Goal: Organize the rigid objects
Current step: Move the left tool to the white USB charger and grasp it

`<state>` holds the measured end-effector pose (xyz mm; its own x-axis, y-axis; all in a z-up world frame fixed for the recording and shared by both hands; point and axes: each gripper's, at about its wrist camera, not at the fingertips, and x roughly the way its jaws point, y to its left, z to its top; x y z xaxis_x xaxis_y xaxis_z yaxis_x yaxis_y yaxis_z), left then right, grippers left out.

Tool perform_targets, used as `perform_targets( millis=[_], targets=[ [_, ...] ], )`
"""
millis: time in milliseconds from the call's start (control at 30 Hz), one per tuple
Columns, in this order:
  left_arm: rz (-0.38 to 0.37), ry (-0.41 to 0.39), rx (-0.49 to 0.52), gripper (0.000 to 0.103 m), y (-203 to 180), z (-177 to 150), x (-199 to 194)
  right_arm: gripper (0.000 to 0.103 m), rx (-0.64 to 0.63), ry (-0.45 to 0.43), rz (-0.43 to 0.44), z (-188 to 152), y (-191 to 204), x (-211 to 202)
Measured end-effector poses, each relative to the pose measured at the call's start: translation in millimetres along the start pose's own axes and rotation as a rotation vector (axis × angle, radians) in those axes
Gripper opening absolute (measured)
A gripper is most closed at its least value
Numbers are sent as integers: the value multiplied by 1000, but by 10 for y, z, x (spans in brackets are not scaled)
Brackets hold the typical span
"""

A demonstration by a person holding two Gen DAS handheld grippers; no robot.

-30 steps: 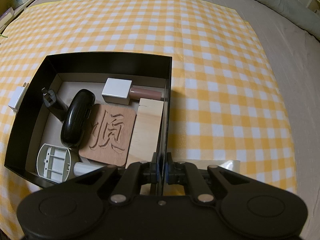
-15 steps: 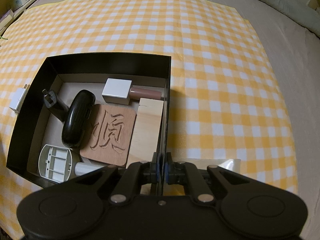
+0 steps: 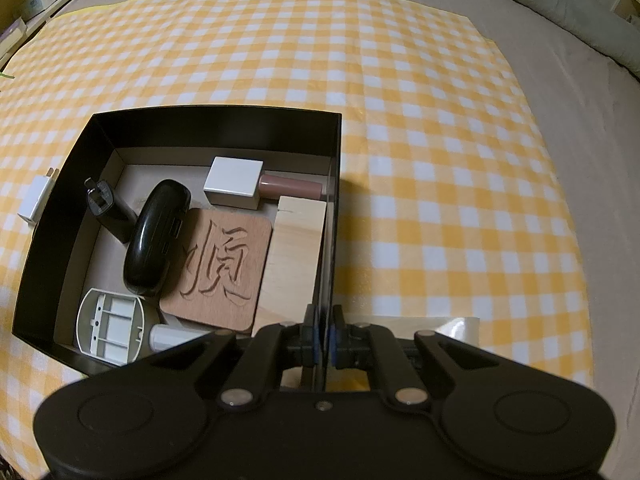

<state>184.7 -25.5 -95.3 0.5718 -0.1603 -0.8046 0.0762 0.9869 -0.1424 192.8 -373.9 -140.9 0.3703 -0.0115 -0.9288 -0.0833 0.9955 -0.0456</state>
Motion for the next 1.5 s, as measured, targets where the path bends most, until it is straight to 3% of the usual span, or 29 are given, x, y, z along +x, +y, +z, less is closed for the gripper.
perform_targets(
  millis=[167, 367, 700, 1033, 1167, 1333, 1400, 1500],
  targets=[
    [-2, 33, 38, 100, 85, -99, 131, 6, 0, -1, -2, -3, -15, -5],
    [-21, 45, 108, 82, 60, -158, 274, 6, 2, 0, -5, -3, -5, -18],
    [-42, 119, -17, 82, -83, -130, 584, 5, 7, -10, -6, 1, -14, -44],
    [48, 116, 9, 80, -275, -44, 820, 6, -3, -19, -10, -2, 11, -85],
    [78, 124, 34, 74, -310, -27, 865, 6, -9, -19, -8, -3, 12, -97],
    [120, 124, 150, 55, -397, -75, 892, 6, -11, -19, -11, 3, 6, -95],
    [129, 115, 172, 36, -420, -73, 892, 6, -12, -19, -12, 5, 1, -96],
    [112, 104, 171, 36, -425, -49, 890, 6, -20, -19, -17, -19, 28, -96]
  ],
)
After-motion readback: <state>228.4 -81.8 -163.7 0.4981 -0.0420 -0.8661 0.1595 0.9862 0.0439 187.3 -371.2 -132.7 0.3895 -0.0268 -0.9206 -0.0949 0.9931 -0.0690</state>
